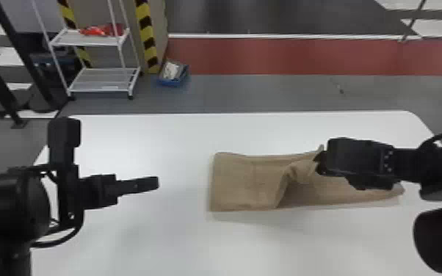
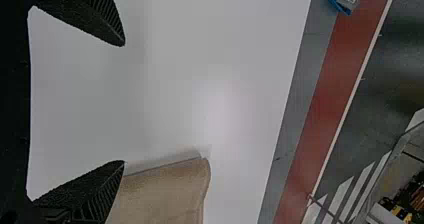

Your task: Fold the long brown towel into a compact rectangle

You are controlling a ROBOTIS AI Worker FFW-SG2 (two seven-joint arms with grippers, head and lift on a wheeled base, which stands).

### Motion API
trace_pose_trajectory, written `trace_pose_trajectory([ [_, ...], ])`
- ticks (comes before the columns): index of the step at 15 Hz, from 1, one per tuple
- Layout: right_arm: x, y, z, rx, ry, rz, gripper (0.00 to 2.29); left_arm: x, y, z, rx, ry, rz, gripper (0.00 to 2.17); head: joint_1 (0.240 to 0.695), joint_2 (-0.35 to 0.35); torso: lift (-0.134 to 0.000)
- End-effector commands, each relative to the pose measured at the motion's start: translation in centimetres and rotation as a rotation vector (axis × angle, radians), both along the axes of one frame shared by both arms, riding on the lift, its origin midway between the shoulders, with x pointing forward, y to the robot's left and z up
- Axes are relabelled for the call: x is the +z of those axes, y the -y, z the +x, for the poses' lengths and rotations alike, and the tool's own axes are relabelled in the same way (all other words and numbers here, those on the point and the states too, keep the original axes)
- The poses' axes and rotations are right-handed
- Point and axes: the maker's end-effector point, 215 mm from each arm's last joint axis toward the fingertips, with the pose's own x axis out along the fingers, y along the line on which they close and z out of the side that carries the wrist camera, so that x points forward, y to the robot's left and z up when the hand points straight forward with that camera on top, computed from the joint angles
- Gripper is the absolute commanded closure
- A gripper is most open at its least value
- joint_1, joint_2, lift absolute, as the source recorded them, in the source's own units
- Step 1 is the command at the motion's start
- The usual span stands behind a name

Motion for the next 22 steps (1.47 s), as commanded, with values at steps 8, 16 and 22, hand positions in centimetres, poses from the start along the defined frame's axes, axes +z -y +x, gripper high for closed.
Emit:
trace_pose_trajectory([
  [8, 2.9, 2.6, 2.6, 0.067, -0.002, 0.038, 1.14, -0.8, 0.6, -0.7, -0.003, -0.017, -0.009, 0.04, 0.695, -0.011, -0.124],
  [16, 4.2, 5.0, 3.9, 0.109, 0.034, -0.029, 1.14, -1.5, 0.7, -1.7, -0.005, -0.034, -0.008, 0.04, 0.695, -0.024, -0.124],
  [22, 1.4, 8.6, 2.9, 0.081, -0.008, -0.04, 1.14, -2.1, 1.1, -2.3, -0.016, -0.045, -0.005, 0.04, 0.695, -0.075, -0.124],
])
